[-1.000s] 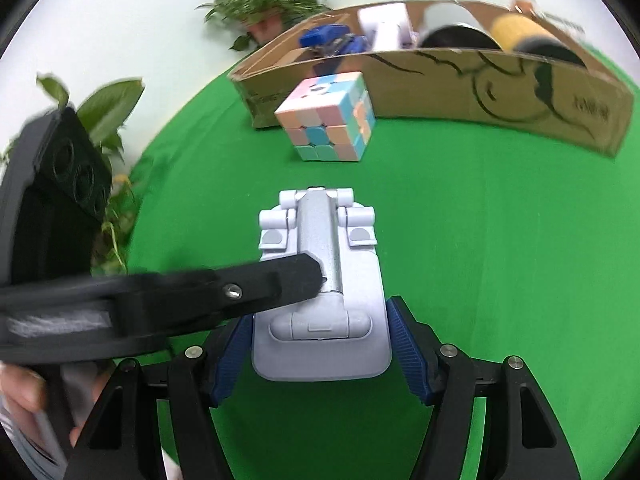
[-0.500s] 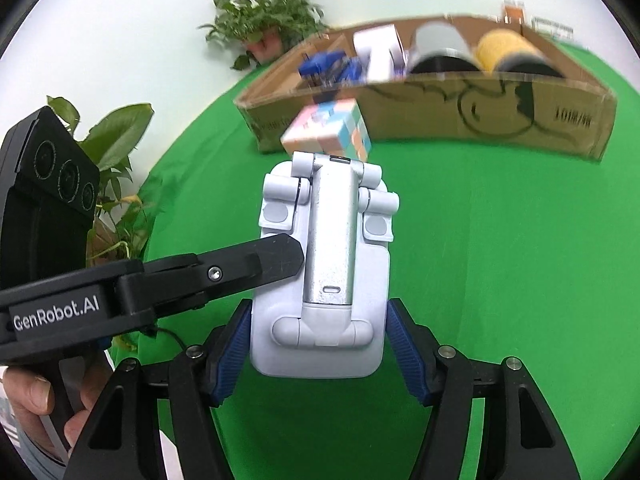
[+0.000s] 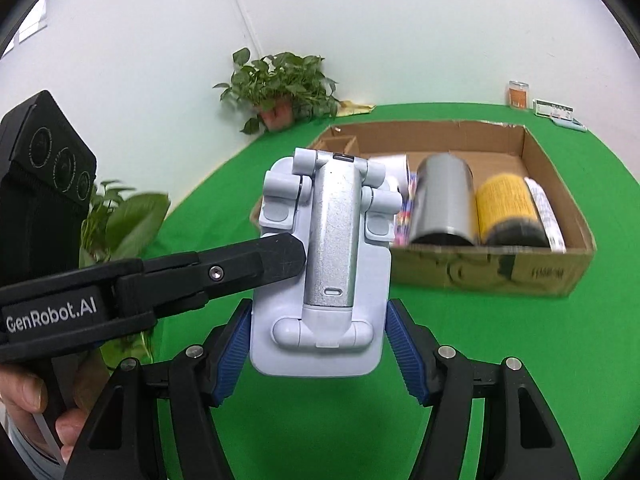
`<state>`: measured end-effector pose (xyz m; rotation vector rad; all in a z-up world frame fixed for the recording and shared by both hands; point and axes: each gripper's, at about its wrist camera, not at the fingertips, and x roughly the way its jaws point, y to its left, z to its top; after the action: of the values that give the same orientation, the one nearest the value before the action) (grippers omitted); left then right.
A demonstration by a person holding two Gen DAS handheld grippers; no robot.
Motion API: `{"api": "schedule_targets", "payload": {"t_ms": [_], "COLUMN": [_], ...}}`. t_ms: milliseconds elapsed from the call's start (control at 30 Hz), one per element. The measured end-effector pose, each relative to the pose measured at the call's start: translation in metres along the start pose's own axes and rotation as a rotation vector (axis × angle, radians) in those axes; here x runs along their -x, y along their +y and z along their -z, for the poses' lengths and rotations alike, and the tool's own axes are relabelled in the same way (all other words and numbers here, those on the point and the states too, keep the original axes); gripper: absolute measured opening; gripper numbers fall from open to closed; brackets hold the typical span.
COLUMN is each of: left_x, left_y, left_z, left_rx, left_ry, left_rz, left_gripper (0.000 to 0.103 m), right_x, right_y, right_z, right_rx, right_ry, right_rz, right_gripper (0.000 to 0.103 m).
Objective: Organize rigid objects
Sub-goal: 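Carry the phone stand with both grippers, lower it into the box beside the hair dryer, release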
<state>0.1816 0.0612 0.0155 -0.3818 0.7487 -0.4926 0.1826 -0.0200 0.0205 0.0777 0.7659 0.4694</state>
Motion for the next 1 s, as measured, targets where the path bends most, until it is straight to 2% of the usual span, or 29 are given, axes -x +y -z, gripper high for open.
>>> {"api": "schedule_targets", "payload": {"t_ms": [100,233,333,433,533,700,767,800,833,867,900,933,967,1000], "left_x": [-0.006,-0.026,-0.046,-0.071,-0.090,-0.103,-0.099,-0.094,-0.087,-0.079,-0.070,-0.059,-0.049,-0.038], "left_y": [0.007,0.029,0.050,0.075,0.095,0.108,0.107,0.106,0.103,0.100,0.097,0.093,0.091,0.089], "left_z": [-0.028,-0.071,-0.092,-0.102,-0.102,-0.099,-0.099,-0.100,-0.100,-0.101,-0.100,-0.099,-0.097,-0.094], "left_rx": [-0.015,-0.013,0.010,0.054,0.110,0.145,0.150,0.142,0.125,0.109,0.093,0.083,0.080,0.071], "left_ry": [0.004,0.048,0.097,0.151,0.193,0.208,0.191,0.170,0.138,0.107,0.066,0.019,-0.018,-0.059], "left_rz": [-0.025,-0.047,-0.051,-0.063,-0.042,-0.037,-0.058,-0.066,-0.075,-0.085,-0.089,-0.095,-0.116,-0.139], "left_gripper": [0.013,0.012,0.011,0.011,0.011,0.012,0.020,0.024,0.036,0.053,0.066,0.085,0.090,0.090], "right_x": [-0.017,-0.052,-0.089,-0.124,-0.148,-0.169,-0.168,-0.165,-0.161,-0.155,-0.145,-0.132,-0.116,-0.107], "right_y": [0.000,0.002,-0.008,-0.018,-0.027,-0.042,-0.040,-0.039,-0.038,-0.037,-0.034,-0.031,-0.026,-0.023], "right_z": [-0.031,-0.075,-0.101,-0.111,-0.111,-0.101,-0.100,-0.099,-0.099,-0.100,-0.101,-0.101,-0.099,-0.096], "right_rx": [0.000,-0.001,-0.036,-0.057,-0.084,-0.157,-0.131,-0.118,-0.107,-0.097,-0.081,-0.060,-0.025,-0.001], "right_ry": [0.010,0.059,0.139,0.200,0.242,0.278,0.260,0.257,0.254,0.242,0.207,0.160,0.099,0.062], "right_rz": [-0.019,-0.024,-0.073,-0.078,-0.064,-0.079,-0.079,-0.075,-0.059,-0.043,-0.019,0.003,0.027,0.041], "right_gripper": [0.062,0.062,0.060,0.060,0.060,0.062,0.065,0.075,0.087,0.090,0.093,0.096,0.099,0.103]}}
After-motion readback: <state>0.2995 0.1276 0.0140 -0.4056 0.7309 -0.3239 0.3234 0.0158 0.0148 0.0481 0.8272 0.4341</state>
